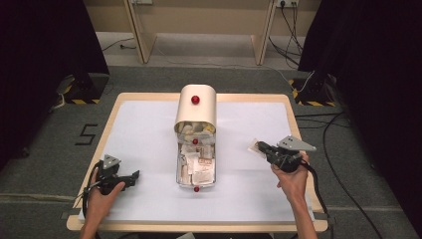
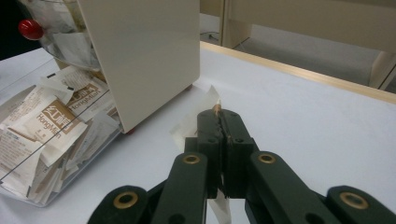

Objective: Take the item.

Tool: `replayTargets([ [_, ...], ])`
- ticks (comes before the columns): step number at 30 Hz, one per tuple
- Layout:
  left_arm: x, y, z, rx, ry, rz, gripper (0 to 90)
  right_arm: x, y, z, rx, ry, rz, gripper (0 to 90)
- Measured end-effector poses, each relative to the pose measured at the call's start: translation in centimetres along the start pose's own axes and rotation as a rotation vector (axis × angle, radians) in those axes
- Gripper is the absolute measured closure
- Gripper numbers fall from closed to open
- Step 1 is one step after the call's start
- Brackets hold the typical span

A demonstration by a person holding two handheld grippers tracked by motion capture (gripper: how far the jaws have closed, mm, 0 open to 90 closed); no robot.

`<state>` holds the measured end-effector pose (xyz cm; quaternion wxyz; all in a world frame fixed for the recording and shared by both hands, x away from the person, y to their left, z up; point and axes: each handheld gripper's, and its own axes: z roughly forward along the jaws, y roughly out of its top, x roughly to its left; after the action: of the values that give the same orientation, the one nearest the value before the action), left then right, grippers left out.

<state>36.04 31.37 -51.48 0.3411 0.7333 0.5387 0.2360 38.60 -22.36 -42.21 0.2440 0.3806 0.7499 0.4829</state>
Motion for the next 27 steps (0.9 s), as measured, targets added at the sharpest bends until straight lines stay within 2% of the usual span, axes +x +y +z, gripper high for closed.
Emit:
replayTargets([
  [27, 0.0, 0.0, 0.0, 0.000, 0.000, 0.000, 11.3, -2.0, -2.5, 1.0, 0.082, -0.041, 0.041, 88.0],
])
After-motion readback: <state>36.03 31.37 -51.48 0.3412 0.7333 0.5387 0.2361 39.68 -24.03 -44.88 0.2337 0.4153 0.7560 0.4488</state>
